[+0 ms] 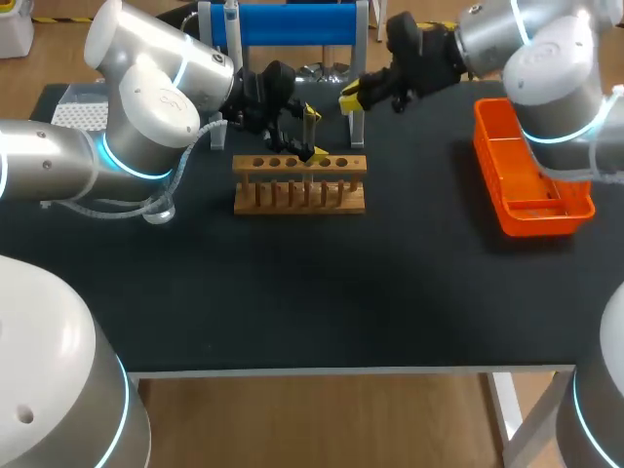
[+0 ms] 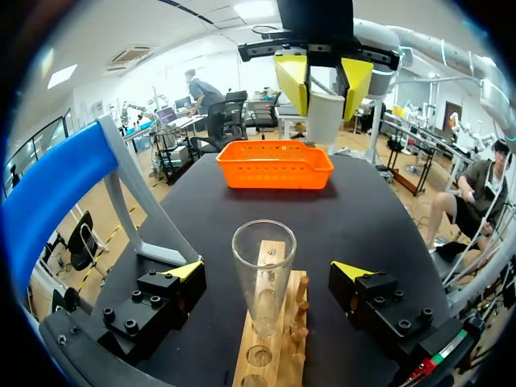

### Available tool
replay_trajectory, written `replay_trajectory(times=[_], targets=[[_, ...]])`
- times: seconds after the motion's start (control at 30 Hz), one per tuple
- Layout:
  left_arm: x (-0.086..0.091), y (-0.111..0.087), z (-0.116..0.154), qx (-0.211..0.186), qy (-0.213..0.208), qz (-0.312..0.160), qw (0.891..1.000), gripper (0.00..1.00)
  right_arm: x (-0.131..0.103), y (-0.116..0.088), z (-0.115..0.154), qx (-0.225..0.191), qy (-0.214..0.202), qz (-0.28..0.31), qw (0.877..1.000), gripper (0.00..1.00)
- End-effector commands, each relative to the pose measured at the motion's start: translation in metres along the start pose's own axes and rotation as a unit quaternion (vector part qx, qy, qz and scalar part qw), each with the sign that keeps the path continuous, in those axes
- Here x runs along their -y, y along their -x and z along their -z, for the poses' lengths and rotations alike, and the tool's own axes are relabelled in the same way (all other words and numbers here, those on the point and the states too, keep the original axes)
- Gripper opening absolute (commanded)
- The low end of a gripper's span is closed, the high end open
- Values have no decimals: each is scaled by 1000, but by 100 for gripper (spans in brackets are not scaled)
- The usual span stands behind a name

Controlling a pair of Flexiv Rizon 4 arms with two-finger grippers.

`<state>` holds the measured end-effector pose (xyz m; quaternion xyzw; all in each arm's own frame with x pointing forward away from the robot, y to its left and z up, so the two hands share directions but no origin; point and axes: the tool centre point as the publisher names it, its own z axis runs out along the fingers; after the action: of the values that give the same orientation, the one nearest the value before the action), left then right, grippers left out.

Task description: Invert the test tube, pick up the pipette, mount the tip to pipette, aspirate from beaker and dispense into the tube, eject the tip, return the pipette, and cap with the stopper.

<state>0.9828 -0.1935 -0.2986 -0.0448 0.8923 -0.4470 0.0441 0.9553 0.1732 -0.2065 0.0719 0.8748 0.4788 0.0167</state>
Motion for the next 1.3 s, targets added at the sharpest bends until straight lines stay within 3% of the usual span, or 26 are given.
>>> replay_trajectory(times=[0.03, 1.3], targets=[[1, 1, 0, -1, 1, 0, 1000, 100, -8, 6, -5, -11, -13, 1, 1000, 0], [0, -6, 9, -1, 25, -26, 999, 100, -16, 2, -36, -19, -16, 15, 1000, 0]])
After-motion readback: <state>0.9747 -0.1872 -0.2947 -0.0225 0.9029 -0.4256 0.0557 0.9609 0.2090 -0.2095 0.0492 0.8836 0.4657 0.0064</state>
